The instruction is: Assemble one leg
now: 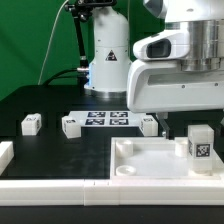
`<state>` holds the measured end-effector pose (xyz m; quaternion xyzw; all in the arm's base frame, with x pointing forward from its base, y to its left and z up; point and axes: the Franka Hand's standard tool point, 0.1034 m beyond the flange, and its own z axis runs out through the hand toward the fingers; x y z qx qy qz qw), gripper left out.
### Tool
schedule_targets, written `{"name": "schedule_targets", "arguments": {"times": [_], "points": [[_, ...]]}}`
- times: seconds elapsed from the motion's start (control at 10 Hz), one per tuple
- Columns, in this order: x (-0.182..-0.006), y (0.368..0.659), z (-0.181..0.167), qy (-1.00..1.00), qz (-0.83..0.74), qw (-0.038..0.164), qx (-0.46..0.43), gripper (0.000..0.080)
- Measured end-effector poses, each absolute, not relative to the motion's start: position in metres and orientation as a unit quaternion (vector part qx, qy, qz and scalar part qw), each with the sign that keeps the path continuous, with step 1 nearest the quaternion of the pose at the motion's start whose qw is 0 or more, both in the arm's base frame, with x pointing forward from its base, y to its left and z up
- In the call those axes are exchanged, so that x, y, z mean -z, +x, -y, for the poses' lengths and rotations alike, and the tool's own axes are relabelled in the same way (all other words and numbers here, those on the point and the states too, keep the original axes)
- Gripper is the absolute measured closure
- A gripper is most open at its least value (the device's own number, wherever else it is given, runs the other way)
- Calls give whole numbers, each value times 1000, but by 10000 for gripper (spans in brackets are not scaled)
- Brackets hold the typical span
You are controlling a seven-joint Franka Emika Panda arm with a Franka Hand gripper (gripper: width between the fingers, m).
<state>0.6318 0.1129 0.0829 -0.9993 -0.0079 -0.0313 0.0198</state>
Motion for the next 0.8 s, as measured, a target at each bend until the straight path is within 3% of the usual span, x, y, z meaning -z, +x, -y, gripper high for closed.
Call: {"name": "schedule_targets", "arguments": {"times": [0.1,0.2,0.3,0.8], "points": [[-83,632,-113,-999,1,20,31,290],[-83,632,-113,-999,-6,20,31,428],[-83,632,-113,-999,-9,21,31,508],[-82,629,-120,-952,-302,41,16,508]]}}
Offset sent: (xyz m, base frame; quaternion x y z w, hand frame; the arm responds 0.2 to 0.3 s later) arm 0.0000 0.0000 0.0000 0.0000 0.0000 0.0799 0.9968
